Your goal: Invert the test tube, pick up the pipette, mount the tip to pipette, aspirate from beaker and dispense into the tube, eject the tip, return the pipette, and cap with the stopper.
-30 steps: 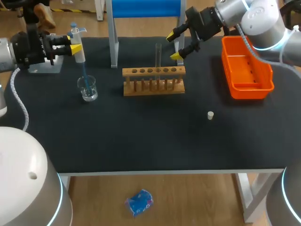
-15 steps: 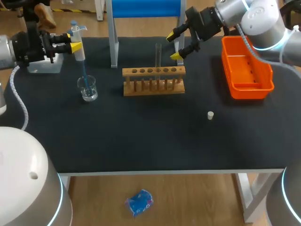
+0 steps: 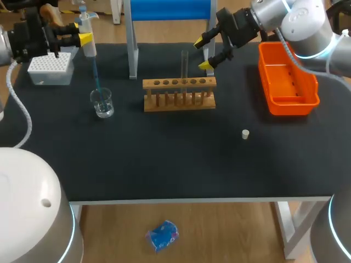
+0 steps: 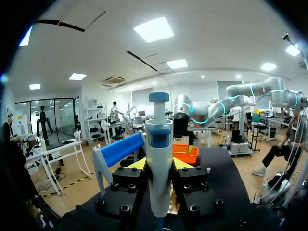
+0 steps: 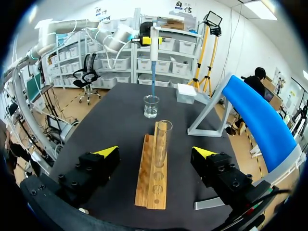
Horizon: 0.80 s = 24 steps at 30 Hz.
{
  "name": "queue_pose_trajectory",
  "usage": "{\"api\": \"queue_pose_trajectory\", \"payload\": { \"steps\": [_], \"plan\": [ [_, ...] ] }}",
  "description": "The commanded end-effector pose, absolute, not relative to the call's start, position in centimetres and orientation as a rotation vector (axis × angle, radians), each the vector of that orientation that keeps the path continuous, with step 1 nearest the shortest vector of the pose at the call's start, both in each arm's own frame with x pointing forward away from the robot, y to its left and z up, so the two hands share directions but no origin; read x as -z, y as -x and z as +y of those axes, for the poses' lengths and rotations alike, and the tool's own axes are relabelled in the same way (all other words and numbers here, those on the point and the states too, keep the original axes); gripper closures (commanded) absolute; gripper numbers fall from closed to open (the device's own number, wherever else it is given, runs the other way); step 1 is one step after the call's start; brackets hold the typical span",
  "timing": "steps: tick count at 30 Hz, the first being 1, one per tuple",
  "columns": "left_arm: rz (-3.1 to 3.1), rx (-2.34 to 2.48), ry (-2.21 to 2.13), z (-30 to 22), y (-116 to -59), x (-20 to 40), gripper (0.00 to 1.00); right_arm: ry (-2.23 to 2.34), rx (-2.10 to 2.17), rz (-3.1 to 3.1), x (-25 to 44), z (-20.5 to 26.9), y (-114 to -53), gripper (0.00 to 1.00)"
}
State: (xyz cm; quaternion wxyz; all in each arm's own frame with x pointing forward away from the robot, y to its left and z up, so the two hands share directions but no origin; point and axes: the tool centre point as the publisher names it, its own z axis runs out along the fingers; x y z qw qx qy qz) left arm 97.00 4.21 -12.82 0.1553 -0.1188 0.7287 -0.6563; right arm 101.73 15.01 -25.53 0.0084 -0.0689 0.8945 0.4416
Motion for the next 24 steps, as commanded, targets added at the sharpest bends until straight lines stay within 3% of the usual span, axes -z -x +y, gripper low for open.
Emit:
{"api": "queue_pose_trajectory", "payload": {
  "steps": [1,24],
  "plan": [
    [2.108,1.824,0.389,3.9,-95.9,10.3,1.00,0.218,-1.377,2.801,25.4,15.0,-101.8,0.00],
    [2.112,1.698,0.206,1.3,-94.1,-1.4,1.00,0.218,-1.377,2.801,25.4,15.0,-101.8,0.00]
  ]
}}
